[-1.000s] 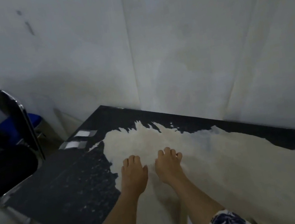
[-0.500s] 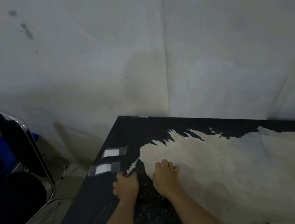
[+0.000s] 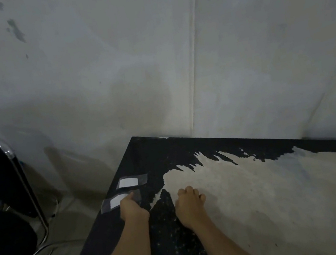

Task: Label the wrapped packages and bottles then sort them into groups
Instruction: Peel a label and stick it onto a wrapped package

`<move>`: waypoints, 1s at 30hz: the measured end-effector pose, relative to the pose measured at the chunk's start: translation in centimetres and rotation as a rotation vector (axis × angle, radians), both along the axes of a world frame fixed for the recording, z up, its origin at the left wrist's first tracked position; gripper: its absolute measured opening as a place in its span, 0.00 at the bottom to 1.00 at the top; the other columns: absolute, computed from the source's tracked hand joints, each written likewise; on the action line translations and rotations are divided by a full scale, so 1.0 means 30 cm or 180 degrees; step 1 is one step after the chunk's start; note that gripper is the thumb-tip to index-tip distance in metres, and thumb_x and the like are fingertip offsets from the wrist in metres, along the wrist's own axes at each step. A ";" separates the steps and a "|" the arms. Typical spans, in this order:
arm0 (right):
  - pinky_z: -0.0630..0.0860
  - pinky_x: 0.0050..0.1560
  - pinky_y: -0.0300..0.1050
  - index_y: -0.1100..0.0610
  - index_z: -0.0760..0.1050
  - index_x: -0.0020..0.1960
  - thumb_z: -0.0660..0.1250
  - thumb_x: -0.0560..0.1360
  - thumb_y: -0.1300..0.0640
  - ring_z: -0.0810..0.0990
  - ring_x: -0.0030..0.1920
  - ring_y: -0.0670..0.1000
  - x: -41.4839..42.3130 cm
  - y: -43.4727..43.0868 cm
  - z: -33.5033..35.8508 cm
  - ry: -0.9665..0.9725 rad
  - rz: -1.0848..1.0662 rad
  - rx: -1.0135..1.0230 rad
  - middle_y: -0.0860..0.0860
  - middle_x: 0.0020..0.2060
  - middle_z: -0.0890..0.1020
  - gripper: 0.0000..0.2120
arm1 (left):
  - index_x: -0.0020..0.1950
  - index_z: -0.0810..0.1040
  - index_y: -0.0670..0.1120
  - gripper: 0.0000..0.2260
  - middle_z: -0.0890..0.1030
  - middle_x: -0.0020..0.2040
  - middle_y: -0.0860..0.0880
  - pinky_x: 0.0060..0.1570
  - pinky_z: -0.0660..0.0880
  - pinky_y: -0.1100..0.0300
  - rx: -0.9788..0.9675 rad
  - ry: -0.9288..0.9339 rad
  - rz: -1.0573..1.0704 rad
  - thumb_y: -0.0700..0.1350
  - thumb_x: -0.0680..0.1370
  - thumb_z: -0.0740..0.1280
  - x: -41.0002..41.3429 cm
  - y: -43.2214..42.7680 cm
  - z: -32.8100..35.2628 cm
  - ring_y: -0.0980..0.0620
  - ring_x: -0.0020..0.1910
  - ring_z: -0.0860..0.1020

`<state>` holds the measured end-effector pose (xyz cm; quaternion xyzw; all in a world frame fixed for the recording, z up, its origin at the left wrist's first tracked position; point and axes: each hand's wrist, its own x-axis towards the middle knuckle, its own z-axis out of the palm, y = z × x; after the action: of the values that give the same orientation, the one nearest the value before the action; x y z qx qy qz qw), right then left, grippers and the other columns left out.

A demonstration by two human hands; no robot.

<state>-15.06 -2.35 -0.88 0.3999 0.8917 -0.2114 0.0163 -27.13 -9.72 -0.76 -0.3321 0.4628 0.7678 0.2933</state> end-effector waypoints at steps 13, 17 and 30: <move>0.63 0.62 0.48 0.56 0.68 0.64 0.55 0.80 0.57 0.68 0.62 0.54 -0.024 -0.012 -0.003 0.0112 -0.0022 0.0114 0.54 0.63 0.70 0.14 | 0.67 0.68 0.40 0.20 0.71 0.61 0.44 0.53 0.71 0.51 -0.0937 0.1343 -0.0926 0.33 0.75 0.63 0.102 0.058 0.006 0.42 0.54 0.73; 0.62 0.66 0.47 0.54 0.59 0.72 0.61 0.78 0.53 0.65 0.67 0.52 -0.016 0.007 0.008 0.0521 0.0111 0.0040 0.53 0.68 0.65 0.25 | 0.65 0.68 0.40 0.19 0.74 0.56 0.46 0.36 0.69 0.61 -0.0841 0.1798 -0.1232 0.30 0.74 0.62 0.211 0.077 0.040 0.53 0.40 0.73; 0.74 0.47 0.40 0.54 0.74 0.49 0.55 0.79 0.63 0.75 0.45 0.47 0.072 0.106 0.036 0.1436 -0.0673 -0.0013 0.50 0.45 0.78 0.10 | 0.46 0.81 0.43 0.21 0.82 0.48 0.49 0.50 0.73 0.61 -0.0335 0.2241 -0.2258 0.25 0.69 0.54 0.321 0.146 0.107 0.53 0.52 0.78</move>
<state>-12.89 0.82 0.20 0.4337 0.8255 -0.2977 -0.2046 -17.50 -5.33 2.45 0.1106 0.6562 0.6619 0.3451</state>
